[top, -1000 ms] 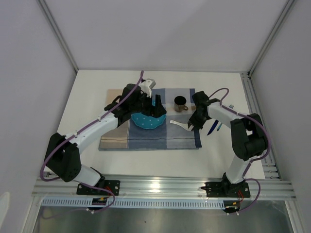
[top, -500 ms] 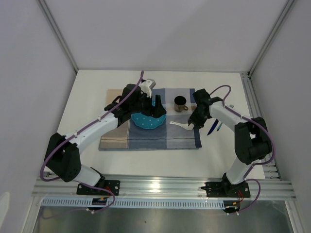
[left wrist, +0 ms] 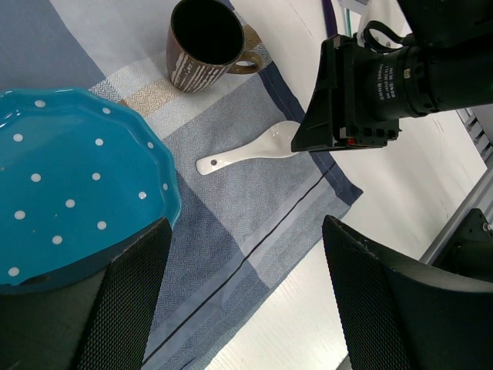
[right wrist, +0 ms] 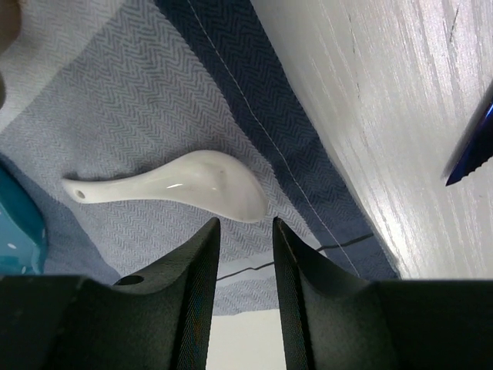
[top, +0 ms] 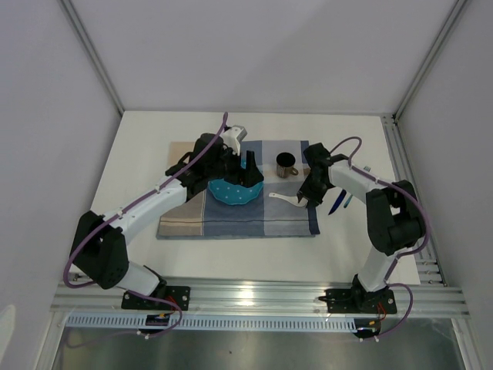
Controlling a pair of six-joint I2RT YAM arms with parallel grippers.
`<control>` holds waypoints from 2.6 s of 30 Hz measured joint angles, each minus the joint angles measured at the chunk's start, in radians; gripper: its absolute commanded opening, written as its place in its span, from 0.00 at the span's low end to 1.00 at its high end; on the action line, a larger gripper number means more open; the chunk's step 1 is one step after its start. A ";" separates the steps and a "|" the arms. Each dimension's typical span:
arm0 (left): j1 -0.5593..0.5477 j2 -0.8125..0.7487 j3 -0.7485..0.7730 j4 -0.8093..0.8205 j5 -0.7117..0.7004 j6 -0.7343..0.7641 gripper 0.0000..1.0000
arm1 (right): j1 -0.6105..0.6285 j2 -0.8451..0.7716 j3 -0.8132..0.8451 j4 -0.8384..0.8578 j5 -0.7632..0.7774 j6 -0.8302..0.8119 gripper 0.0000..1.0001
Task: Set the dinner table for one person
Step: Pick up the spoon from the napkin, then place the spoon on the napkin.
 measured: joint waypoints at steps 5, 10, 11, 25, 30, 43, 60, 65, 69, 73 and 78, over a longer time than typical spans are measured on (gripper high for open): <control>0.000 0.000 0.000 0.000 0.000 0.002 0.83 | -0.002 0.031 0.002 0.001 0.002 -0.005 0.34; 0.000 0.000 0.000 -0.005 0.000 0.007 0.83 | -0.006 0.058 0.004 0.008 0.003 -0.016 0.17; 0.000 0.001 0.000 -0.005 0.000 0.007 0.83 | -0.007 0.064 0.007 0.008 0.003 -0.024 0.11; 0.000 0.014 0.001 -0.013 0.008 0.016 0.83 | -0.023 0.073 0.169 0.012 -0.033 -0.176 0.00; 0.000 0.014 0.009 -0.018 0.008 0.018 0.83 | -0.024 0.011 0.196 0.042 -0.107 -0.312 0.00; 0.000 0.025 0.021 -0.019 0.016 0.025 0.83 | -0.072 -0.003 0.429 -0.095 -0.330 -0.697 0.00; 0.003 0.027 0.028 -0.019 0.025 0.024 0.82 | 0.031 -0.003 0.263 -0.106 -0.372 -0.953 0.00; 0.003 0.027 0.028 -0.018 0.041 0.020 0.82 | 0.037 0.040 0.265 -0.085 -0.352 -0.985 0.00; 0.003 0.027 0.028 -0.018 0.048 0.014 0.81 | 0.043 0.126 0.307 -0.100 -0.315 -1.032 0.00; 0.003 0.027 0.028 -0.018 0.051 0.013 0.81 | 0.059 0.192 0.368 -0.115 -0.264 -1.082 0.00; 0.003 0.027 0.028 -0.014 0.053 0.006 0.81 | 0.092 0.234 0.444 -0.122 -0.211 -1.167 0.00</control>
